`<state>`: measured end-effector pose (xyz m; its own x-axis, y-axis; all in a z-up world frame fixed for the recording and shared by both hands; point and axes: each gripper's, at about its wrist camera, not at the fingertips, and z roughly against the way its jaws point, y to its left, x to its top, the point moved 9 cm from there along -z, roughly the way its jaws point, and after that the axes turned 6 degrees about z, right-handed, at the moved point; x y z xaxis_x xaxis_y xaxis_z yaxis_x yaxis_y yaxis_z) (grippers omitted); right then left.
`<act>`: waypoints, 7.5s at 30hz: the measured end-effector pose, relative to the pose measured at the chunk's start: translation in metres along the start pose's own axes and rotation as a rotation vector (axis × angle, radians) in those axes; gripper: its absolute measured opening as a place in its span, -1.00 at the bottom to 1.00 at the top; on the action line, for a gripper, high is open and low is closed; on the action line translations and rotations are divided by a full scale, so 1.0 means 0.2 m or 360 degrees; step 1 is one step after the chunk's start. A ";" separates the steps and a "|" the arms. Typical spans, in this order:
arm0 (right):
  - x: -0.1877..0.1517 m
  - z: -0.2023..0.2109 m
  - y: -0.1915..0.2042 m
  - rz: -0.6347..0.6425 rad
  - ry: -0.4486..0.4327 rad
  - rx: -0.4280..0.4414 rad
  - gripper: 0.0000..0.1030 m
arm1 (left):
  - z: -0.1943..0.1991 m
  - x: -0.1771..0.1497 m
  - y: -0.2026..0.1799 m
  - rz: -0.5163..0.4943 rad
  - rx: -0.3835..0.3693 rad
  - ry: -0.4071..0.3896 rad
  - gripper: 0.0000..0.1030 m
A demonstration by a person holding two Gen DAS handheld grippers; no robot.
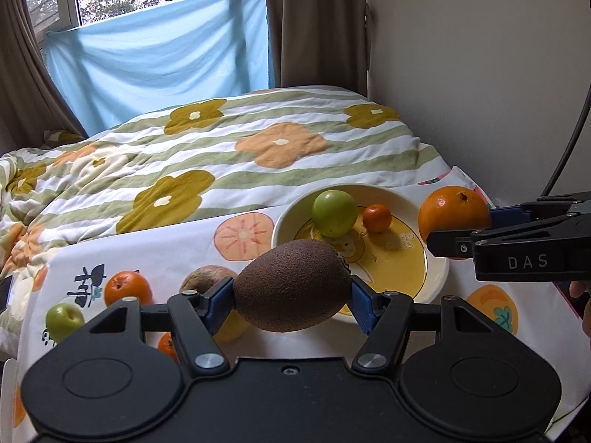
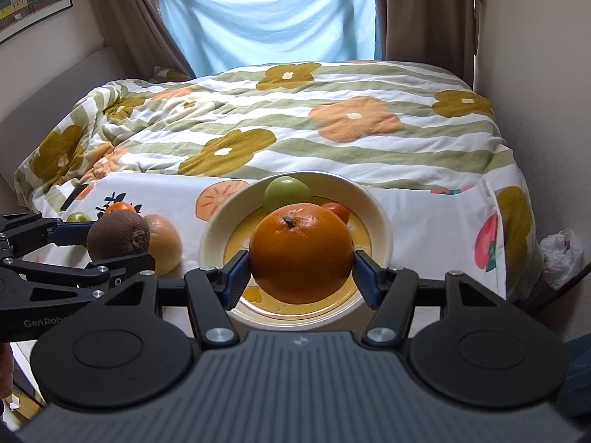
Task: Organize fruits
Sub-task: 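Lower the kiwi and orange into the duck bowl and open both tools, then withdraw both open tools from the bowl toward the remaining fruits, then grasp a red tomato with the left tool while the right tool grasps another red tomato, then carry both red tomatoes into the duck bowl and open both tools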
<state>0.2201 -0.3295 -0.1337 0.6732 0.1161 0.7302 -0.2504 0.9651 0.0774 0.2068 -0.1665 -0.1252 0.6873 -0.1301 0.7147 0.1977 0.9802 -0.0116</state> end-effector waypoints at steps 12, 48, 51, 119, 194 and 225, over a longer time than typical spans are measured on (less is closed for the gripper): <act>-0.01 -0.22 -0.25 -0.0004 0.0049 0.0010 0.46 | -0.38 0.00 -0.19 -0.0088 0.0027 0.0085 0.34; 0.00 -0.32 -0.18 0.0078 0.0078 0.0062 0.46 | -0.37 -0.05 -0.10 -0.0077 0.0103 0.0103 0.83; -0.01 -0.34 -0.15 0.0126 0.0086 0.0058 0.46 | -0.33 -0.06 -0.06 -0.0039 0.0135 0.0093 0.83; -0.18 0.13 0.46 0.0012 0.0063 -0.0112 1.00 | 0.36 -0.32 0.52 -0.0079 0.0093 0.0047 1.00; -0.37 -0.31 1.02 -0.0217 0.0200 -0.0031 -0.12 | -0.09 -0.50 0.78 -0.0447 -0.0341 0.0290 -0.34; -0.13 0.20 0.20 -0.0100 0.0108 -0.0014 -0.12 | 0.24 -0.10 0.11 -0.0053 -0.0156 0.0078 -0.34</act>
<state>0.1646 -0.3032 -0.1235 0.7332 0.0709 0.6763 -0.2005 0.9729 0.1155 0.1640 -0.1349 -0.1053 0.7119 -0.1720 0.6809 0.2868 0.9562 -0.0583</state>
